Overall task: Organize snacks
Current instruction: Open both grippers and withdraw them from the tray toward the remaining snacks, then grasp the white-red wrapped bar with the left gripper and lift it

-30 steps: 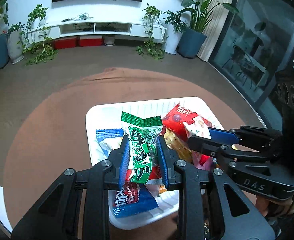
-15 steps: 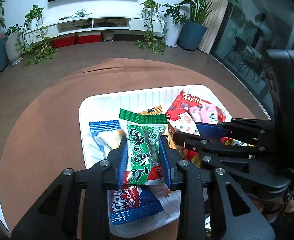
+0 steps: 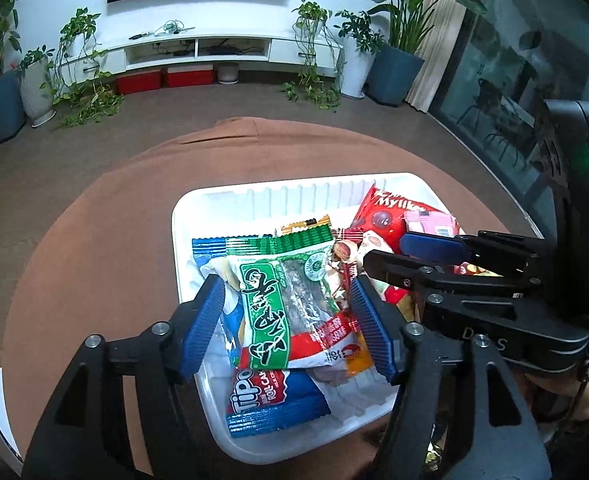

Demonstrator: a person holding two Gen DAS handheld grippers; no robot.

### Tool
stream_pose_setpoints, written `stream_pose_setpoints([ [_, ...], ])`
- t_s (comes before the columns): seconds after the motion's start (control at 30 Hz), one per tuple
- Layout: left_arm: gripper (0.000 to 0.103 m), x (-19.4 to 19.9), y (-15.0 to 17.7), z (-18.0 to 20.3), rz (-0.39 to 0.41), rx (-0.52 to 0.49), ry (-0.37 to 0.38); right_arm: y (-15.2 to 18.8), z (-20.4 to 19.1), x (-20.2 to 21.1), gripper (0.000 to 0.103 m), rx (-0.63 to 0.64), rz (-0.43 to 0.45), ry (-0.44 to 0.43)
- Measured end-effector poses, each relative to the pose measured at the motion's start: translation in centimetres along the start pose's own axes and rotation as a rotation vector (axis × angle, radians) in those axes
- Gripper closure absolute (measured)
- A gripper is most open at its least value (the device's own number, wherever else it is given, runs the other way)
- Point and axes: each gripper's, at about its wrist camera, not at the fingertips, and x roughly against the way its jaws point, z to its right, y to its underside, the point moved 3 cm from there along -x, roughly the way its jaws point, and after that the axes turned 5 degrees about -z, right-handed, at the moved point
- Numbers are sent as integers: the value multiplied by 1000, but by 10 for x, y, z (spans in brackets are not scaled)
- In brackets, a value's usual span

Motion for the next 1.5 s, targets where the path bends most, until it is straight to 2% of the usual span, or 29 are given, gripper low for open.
stream_pose_setpoints([
  [0.1,28,14,1,2,18,3,2,1,4,9,47,-12,17,-15],
  [0.23,24,30,4,9,38,10,10,4,6,25,36,-25,48,-23],
  [0.37,17,48,8,14,61,17,10,8,5,40,30,-25,74,-32],
  [0.53,0,80,20,23,100,8,-9,19,5,61,25,-26,106,-50],
  [0.73,0,117,55,30,102,32,-29,53,12,94,18,-54,166,-69],
  [0.83,0,127,82,36,84,41,-36,75,16,109,15,-65,184,-80],
  [0.97,0,131,121,47,33,61,-31,110,23,121,15,-102,187,-98],
  [1.1,0,124,159,58,-52,100,-16,150,31,127,15,-175,162,-144],
  [1.27,0,114,182,66,-95,123,-47,189,33,131,15,-206,129,-164],
  [1.5,0,107,191,70,-119,119,-105,214,35,134,15,-226,120,-169],
])
